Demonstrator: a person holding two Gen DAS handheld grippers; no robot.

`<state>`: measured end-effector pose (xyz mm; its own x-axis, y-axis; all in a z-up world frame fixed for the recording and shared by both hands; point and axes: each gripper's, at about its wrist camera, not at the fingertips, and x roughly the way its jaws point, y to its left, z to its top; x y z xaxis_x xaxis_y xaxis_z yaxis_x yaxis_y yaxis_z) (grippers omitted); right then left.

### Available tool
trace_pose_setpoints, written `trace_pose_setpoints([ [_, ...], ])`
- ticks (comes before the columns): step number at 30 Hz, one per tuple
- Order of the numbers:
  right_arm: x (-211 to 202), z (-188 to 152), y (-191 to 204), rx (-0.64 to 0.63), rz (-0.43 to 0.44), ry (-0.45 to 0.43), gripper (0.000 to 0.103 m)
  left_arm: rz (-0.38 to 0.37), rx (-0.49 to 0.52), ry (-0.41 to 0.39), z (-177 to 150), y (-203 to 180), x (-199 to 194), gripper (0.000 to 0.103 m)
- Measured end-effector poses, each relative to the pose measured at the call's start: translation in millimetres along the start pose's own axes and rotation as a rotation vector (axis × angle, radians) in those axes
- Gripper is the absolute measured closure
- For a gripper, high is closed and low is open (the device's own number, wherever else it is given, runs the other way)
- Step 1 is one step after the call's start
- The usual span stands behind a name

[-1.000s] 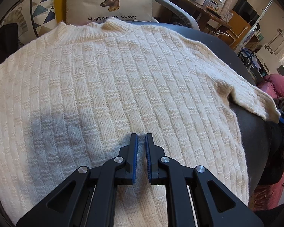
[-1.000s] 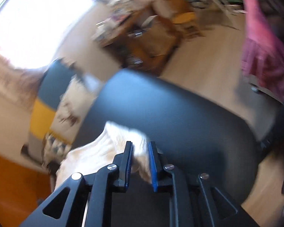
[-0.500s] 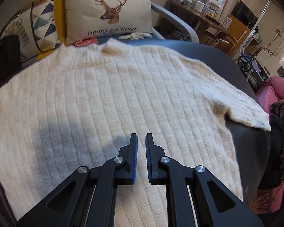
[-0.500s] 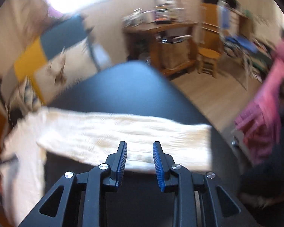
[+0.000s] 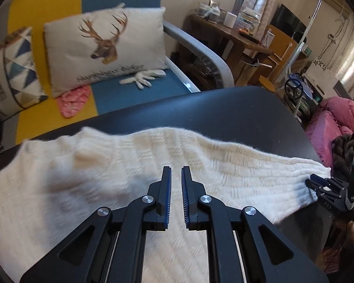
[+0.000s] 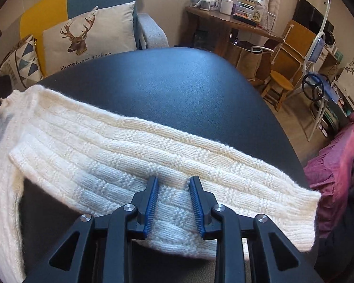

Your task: Fold clothes

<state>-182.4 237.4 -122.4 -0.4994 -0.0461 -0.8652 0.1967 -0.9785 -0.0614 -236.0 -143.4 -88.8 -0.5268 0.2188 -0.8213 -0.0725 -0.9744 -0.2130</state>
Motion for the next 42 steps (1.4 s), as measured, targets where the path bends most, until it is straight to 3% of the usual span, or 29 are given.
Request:
trace_pose_setpoints([
  [2, 3, 3, -1, 0.007, -0.007, -0.01, 0.076, -0.023, -0.016, 0.024, 10, 0, 19, 0.094],
  [6, 6, 7, -2, 0.036, -0.014, -0.036, 0.076, 0.027, -0.029, 0.132, 21, 4, 67, 0.094],
  [8, 7, 8, -2, 0.054, -0.02, -0.055, 0.076, 0.038, -0.038, 0.09, 26, 7, 72, 0.094],
  [15, 4, 18, 1, 0.135, -0.051, -0.046, 0.076, 0.065, -0.125, 0.092, 34, 10, 64, 0.094],
  [20, -23, 32, 48, -0.065, 0.046, -0.15, 0.076, -0.023, 0.051, 0.033, 2, -26, 25, 0.094],
  [24, -11, 48, 81, -0.166, 0.094, -0.123, 0.076, -0.141, 0.107, 0.035, -47, -51, -5, 0.094],
  [26, 5, 54, 88, -0.186, 0.072, -0.082, 0.076, -0.179, 0.121, 0.06, -67, -61, -11, 0.094],
  [28, 22, 55, 89, -0.191, 0.048, -0.042, 0.076, -0.174, 0.151, 0.103, -85, -69, -8, 0.094],
  [30, 27, 56, 82, -0.173, 0.054, -0.071, 0.075, -0.154, 0.171, 0.169, -104, -71, 4, 0.094],
  [32, 30, 60, 76, -0.138, 0.059, -0.07, 0.075, -0.16, 0.191, 0.134, -112, -71, 0, 0.094],
  [38, 22, 69, 76, -0.142, 0.04, -0.039, 0.075, -0.217, 0.05, 0.135, -111, -51, -15, 0.094],
  [42, -28, 56, 98, -0.174, 0.211, -0.095, 0.075, -0.213, -0.038, 0.043, -119, -25, -55, 0.094],
])
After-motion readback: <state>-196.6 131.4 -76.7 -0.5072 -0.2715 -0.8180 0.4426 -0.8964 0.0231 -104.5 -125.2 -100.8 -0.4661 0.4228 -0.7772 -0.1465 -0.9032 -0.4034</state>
